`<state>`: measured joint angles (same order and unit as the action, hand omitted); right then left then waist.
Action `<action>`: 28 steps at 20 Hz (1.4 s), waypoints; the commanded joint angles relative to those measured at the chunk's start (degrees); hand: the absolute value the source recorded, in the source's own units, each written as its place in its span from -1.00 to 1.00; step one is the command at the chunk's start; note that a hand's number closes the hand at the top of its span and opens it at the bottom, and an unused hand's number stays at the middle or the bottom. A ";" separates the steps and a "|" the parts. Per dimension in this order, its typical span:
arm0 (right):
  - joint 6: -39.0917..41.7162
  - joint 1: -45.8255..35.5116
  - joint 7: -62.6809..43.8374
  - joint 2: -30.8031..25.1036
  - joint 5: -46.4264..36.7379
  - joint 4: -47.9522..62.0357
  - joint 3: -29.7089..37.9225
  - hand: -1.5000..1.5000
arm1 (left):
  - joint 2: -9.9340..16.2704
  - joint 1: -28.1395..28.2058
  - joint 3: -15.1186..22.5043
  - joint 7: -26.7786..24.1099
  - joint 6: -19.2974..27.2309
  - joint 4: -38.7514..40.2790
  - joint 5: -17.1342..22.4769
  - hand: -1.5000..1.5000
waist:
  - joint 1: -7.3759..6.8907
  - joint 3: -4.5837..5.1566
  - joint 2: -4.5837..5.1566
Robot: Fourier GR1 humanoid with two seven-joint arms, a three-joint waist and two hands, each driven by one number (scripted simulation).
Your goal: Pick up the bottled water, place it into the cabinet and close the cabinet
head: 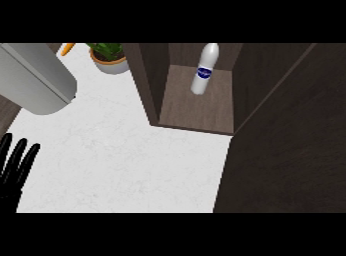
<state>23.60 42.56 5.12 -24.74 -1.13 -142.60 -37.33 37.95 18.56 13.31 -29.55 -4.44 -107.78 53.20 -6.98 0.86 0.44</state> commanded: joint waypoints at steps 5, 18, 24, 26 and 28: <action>2.53 -7.39 -7.62 2.53 0.60 -1.98 -10.88 1.00 | 3.23 1.05 -2.73 0.51 -4.28 -0.97 1.98 -1.00 | -3.13 0.08 1.02; 7.71 -19.70 -10.61 -2.75 -0.61 -1.63 -4.26 1.00 | 5.18 0.54 -3.81 1.18 -7.54 0.26 2.66 -1.00 | -7.63 0.78 1.35; 7.62 -22.20 -12.61 -2.38 0.76 -0.42 -4.00 1.00 | 6.13 0.26 -4.67 1.48 -8.43 0.65 2.93 -1.00 | -6.85 0.88 1.38; 8.22 -23.37 -13.17 -3.19 0.81 -0.87 -3.17 1.00 | 6.30 0.00 -5.19 1.59 -8.36 0.46 3.41 -1.00 | -6.99 0.90 1.36; 8.45 -24.25 -13.16 -3.17 0.99 -1.09 -3.10 1.00 | 6.37 0.21 -5.00 1.98 -8.63 1.23 3.68 -1.00 | -6.45 0.96 1.36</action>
<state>32.10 22.00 -2.71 -30.12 1.06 -142.34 -34.54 43.95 18.65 8.58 -27.94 -12.59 -107.18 56.45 -13.66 1.69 1.72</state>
